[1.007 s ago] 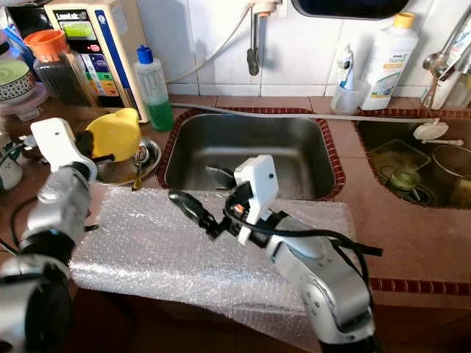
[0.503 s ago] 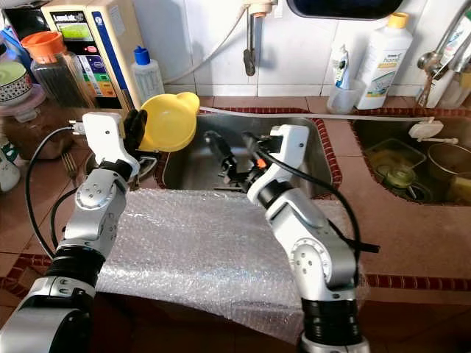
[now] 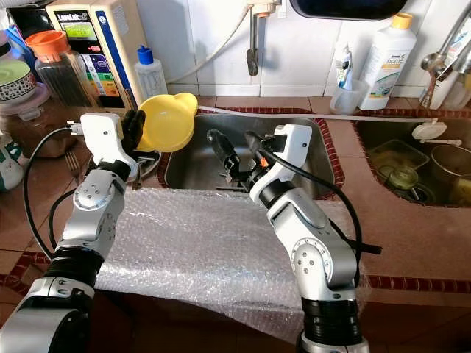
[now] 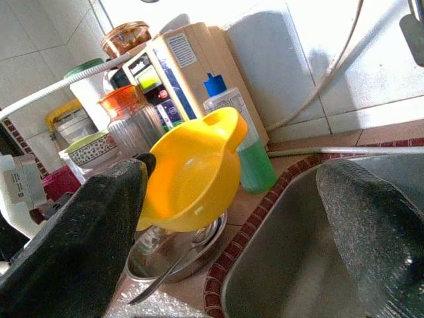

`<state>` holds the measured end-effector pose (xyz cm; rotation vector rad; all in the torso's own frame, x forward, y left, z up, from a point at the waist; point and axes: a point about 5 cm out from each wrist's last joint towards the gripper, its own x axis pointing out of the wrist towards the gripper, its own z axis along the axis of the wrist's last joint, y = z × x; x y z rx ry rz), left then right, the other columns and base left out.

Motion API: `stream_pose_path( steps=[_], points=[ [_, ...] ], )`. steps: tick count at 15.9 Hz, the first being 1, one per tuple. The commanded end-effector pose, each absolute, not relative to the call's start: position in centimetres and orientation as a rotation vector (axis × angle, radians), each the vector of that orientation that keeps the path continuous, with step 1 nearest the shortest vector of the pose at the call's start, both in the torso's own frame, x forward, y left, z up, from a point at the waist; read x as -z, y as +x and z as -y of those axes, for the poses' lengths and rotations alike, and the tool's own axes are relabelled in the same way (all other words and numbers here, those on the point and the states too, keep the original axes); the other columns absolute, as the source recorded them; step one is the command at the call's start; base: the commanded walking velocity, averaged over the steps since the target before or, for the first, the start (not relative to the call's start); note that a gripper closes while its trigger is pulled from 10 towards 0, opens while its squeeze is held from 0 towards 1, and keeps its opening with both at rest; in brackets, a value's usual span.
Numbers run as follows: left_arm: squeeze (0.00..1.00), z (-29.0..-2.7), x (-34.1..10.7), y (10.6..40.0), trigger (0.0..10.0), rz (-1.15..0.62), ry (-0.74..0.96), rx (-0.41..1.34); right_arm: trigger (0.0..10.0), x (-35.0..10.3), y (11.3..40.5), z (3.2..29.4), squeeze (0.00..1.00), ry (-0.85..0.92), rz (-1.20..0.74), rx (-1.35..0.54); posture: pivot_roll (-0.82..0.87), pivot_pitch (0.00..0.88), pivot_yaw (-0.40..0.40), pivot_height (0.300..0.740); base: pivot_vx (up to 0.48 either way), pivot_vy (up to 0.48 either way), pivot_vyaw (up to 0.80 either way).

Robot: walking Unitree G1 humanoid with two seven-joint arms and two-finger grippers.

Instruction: Kitchen organization

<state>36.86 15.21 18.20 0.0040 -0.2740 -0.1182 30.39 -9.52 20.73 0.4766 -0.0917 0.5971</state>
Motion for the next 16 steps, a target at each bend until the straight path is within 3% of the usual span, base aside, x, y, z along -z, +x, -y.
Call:
stream_pose_path(
  steps=[1,5,7,8,16],
  points=[
    [0.0,-15.6,-18.9,36.8,0.0,0.306,0.013,0.109,10.0,-20.6,30.5,9.4,0.0,0.484,0.081,-0.595,-0.03,0.015,0.075,0.74,0.0,0.0,0.0],
    [0.0,-15.6,-18.9,36.8,0.0,0.306,0.013,0.109,10.0,-20.6,30.5,9.4,0.0,0.484,0.081,-0.595,-0.03,0.015,0.075,0.74,0.0,0.0,0.0],
    [0.0,-9.5,-19.1,34.4,0.0,0.397,0.029,0.343,10.0,-19.8,34.0,7.9,0.0,0.66,-0.024,-0.437,-0.03,0.027,0.059,0.74,0.0,0.0,0.0],
    [0.0,-8.8,-19.3,34.1,0.0,0.409,0.029,0.371,10.0,-19.6,34.3,7.8,0.0,0.678,-0.044,-0.408,-0.03,0.028,0.062,0.74,0.0,0.0,0.0],
    [0.0,-8.2,-19.7,33.3,0.0,0.445,0.085,0.385,10.0,-19.5,35.7,8.6,0.0,0.599,-0.061,-0.292,-0.02,0.03,0.053,0.74,0.0,0.0,0.0]
  ],
)
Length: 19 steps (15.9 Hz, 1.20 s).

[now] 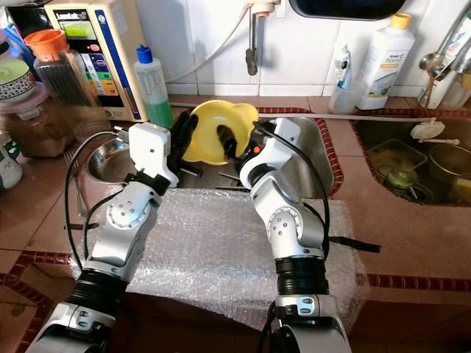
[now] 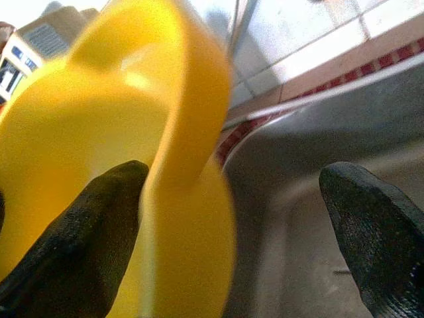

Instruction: Kitchen organization

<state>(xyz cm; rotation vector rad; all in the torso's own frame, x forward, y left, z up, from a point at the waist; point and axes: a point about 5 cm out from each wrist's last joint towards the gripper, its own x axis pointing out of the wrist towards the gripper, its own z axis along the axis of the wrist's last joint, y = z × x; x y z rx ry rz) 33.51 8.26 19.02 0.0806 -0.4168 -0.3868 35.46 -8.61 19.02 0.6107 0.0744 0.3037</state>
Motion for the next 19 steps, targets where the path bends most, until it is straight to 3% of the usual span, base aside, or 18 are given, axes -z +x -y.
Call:
stream_pose_path(
  steps=[1,6,7,8,12,13,14,17,18,19],
  points=[
    [0.0,-8.6,-19.2,33.5,0.0,0.423,0.114,0.363,10.0,-20.2,35.9,9.1,0.0,0.612,-0.028,-0.275,-0.02,0.03,0.052,0.74,0.0,0.0,0.0],
    [0.0,-10.7,-19.1,34.3,0.4,0.4,0.19,0.195,10.0,-21.1,35.9,9.9,0.0,0.626,0.056,-0.281,-0.03,0.033,0.048,0.74,0.0,0.0,0.0],
    [0.0,-11.2,-19.3,34.4,1.0,0.406,0.187,0.162,10.0,-20.9,35.7,10.2,1.0,0.605,0.071,-0.274,-0.03,0.033,0.048,0.74,0.0,0.0,0.0],
    [0.0,-11.3,-19.3,34.5,2.2,0.406,0.175,0.158,10.0,-20.8,35.6,10.0,1.0,0.547,0.082,-0.295,-0.03,0.033,0.048,0.74,0.0,0.0,0.0],
    [0.0,-10.1,-19.5,34.1,3.0,0.426,0.137,0.229,10.0,-19.8,35.0,8.4,1.0,0.501,0.037,-0.378,-0.03,0.036,0.047,0.74,0.0,0.0,0.0],
    [0.0,-9.5,-19.4,33.8,3.5,0.426,0.146,0.263,10.0,-19.6,35.0,7.8,0.27,0.525,0.028,-0.4,-0.03,0.037,0.049,0.74,0.0,0.0,0.0],
    [0.0,-9.1,-19.3,33.8,3.5,0.424,0.151,0.282,10.0,-19.6,35.1,7.6,0.0,0.547,0.026,-0.408,-0.03,0.037,0.049,0.74,0.0,0.0,0.0],
    [0.0,-8.8,-19.6,33.6,3.6,0.44,0.137,0.289,10.0,-18.4,35.4,7.2,0.0,0.544,-0.057,-0.381,-0.03,0.042,0.052,0.74,0.0,0.0,0.0],
    [0.0,-8.9,-19.9,33.7,3.3,0.45,0.13,0.284,1.4,-17.1,35.6,7.4,0.0,0.548,-0.143,-0.328,-0.02,0.042,0.052,0.74,0.0,0.0,0.0],
    [0.0,-9.0,-20.1,33.6,3.3,0.464,0.126,0.28,0.0,-15.6,35.7,7.6,0.0,0.605,-0.234,-0.279,-0.02,0.043,0.053,0.74,0.0,0.0,0.0]
  ],
)
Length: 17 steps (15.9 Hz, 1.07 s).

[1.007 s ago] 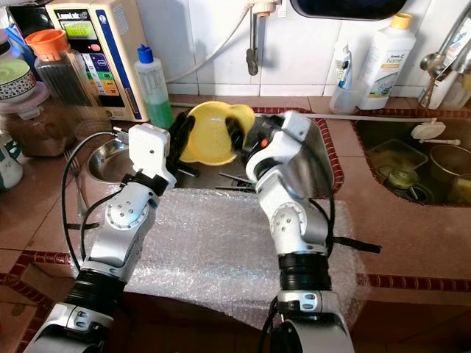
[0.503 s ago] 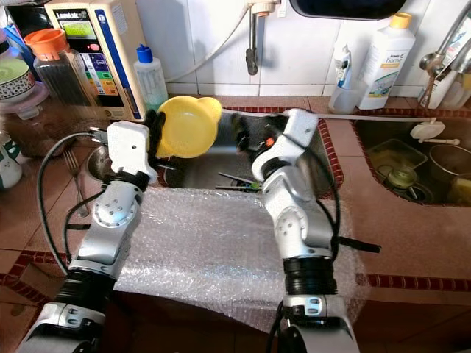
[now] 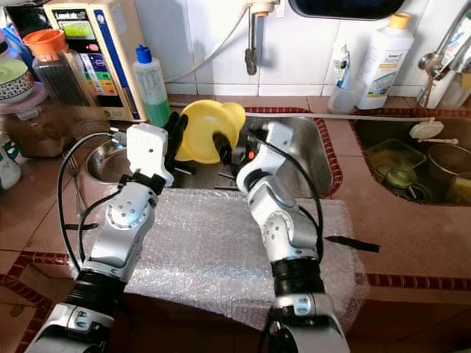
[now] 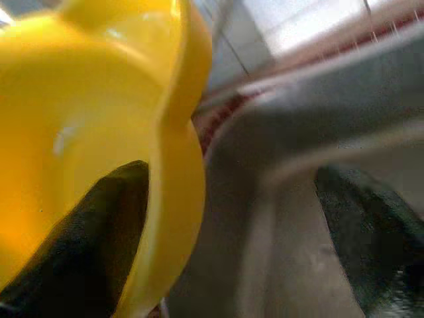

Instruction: Kitchen organization

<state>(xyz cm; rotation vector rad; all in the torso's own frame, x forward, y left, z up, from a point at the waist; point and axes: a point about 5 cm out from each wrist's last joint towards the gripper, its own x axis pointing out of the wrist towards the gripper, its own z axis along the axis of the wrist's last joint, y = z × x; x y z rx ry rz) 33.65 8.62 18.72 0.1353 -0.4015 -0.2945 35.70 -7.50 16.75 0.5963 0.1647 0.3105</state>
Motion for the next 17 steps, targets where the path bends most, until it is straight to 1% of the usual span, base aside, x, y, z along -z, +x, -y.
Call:
stream_pose_path(
  steps=[1,2,6,7,8,13,14,15,17],
  points=[
    [0.0,-8.9,-20.2,33.6,3.3,0.465,0.119,0.284,0.0,-15.6,35.7,7.5,0.0,0.634,-0.236,-0.282,-0.02,0.043,0.053,0.74,0.0,0.0,0.0],
    [0.0,-8.9,-20.2,33.6,3.4,0.466,0.122,0.285,0.0,-15.5,35.8,7.5,0.0,0.659,-0.255,-0.278,-0.01,0.043,0.054,0.74,0.0,0.0,0.0],
    [0.0,-8.5,-19.9,33.3,4.4,0.462,0.12,0.317,0.0,-15.2,36.3,7.7,0.0,0.692,-0.295,-0.258,-0.01,0.044,0.052,0.74,0.0,0.0,0.0],
    [0.0,-8.1,-19.8,33.1,8.4,0.469,0.137,0.343,0.0,-15.1,36.4,7.8,0.0,0.715,-0.315,-0.24,-0.01,0.045,0.05,0.74,0.0,0.0,0.0],
    [0.0,-7.9,-19.8,33.0,10.0,0.476,0.143,0.356,0.0,-15.1,36.6,8.0,0.0,0.732,-0.325,-0.223,-0.01,0.047,0.048,0.74,0.0,0.0,0.0],
    [0.0,-7.4,-20.3,32.6,10.0,0.509,0.136,0.364,0.0,-15.0,36.7,7.9,0.0,0.777,-0.354,-0.201,-0.01,0.053,0.028,0.74,0.0,0.0,0.0],
    [0.22,-7.5,-20.2,32.6,10.0,0.507,0.124,0.36,0.0,-14.8,36.6,7.8,0.0,0.783,-0.364,-0.195,-0.01,0.054,0.023,0.74,0.0,0.0,0.0],
    [1.0,-7.5,-20.2,32.5,10.0,0.5,0.105,0.362,0.0,-14.7,36.7,7.9,0.0,0.789,-0.368,-0.189,-0.01,0.056,0.02,0.74,0.0,0.0,0.0],
    [1.0,-7.5,-19.9,32.4,10.0,0.486,0.076,0.38,0.0,-15.0,37.0,8.2,0.0,0.799,-0.36,-0.174,-0.01,0.058,0.017,0.74,0.0,0.0,0.0]
  ],
)
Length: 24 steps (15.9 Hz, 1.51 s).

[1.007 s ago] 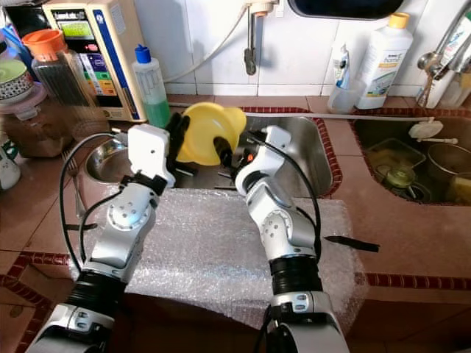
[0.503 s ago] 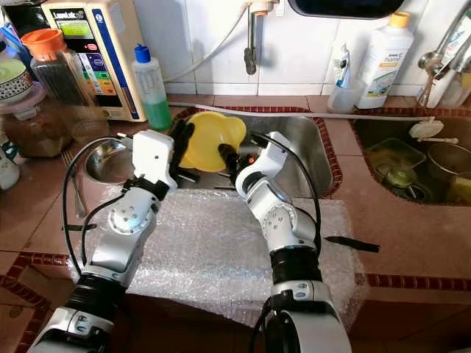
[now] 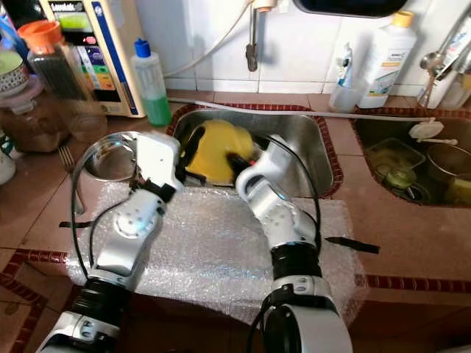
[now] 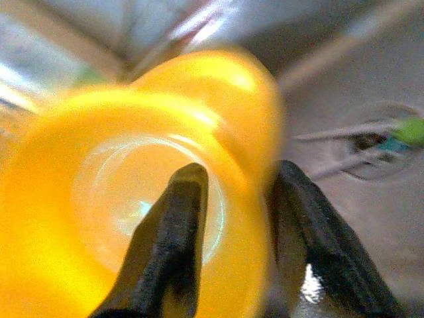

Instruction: Kitchen organization

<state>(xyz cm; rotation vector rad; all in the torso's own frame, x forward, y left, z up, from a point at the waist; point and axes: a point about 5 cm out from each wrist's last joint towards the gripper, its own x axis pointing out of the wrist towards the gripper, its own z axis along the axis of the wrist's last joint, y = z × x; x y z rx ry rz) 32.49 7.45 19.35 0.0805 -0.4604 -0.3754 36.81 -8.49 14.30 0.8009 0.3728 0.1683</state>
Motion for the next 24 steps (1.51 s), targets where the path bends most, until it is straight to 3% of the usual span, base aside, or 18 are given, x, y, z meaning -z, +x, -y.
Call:
stream_pose_path(
  steps=[1,12,17,18,19,20,24],
  points=[
    [1.0,-7.5,-19.8,32.4,10.0,0.48,0.074,0.379,0.0,-15.4,37.4,8.4,0.0,0.81,-0.339,-0.157,-0.01,0.058,0.015,0.74,0.0,0.0,0.0],
    [1.0,-9.1,-19.3,32.4,10.0,0.433,0.079,0.334,0.0,-15.1,38.3,9.3,0.0,0.794,-0.323,-0.038,0.03,0.058,0.011,0.74,0.0,0.0,0.0],
    [1.0,-12.8,-16.7,33.0,10.0,0.262,0.092,0.17,0.0,-15.9,37.6,8.5,0.0,0.43,-0.207,-0.182,0.04,0.054,0.01,0.74,0.0,0.0,0.0],
    [1.0,-13.1,-16.7,33.0,10.0,0.253,0.095,0.151,2.5,-15.9,37.4,8.4,0.09,0.402,-0.195,-0.197,0.04,0.053,0.011,0.74,0.0,0.0,0.0],
    [1.0,-13.9,-16.6,33.2,10.0,0.239,0.091,0.115,4.9,-15.8,37.0,8.1,1.0,0.364,-0.179,-0.233,0.03,0.053,0.015,0.74,0.0,0.0,0.0],
    [1.0,-14.7,-16.6,33.3,10.0,0.231,0.105,0.072,10.0,-15.7,36.4,7.8,1.0,0.363,-0.175,-0.273,0.03,0.052,0.019,0.74,0.0,0.0,0.0],
    [1.0,-18.5,-16.0,33.7,10.0,0.146,0.13,-0.145,10.0,-15.3,34.6,7.5,1.0,0.317,-0.155,-0.349,0.02,0.049,0.029,0.74,0.0,0.0,0.0]
  ],
)
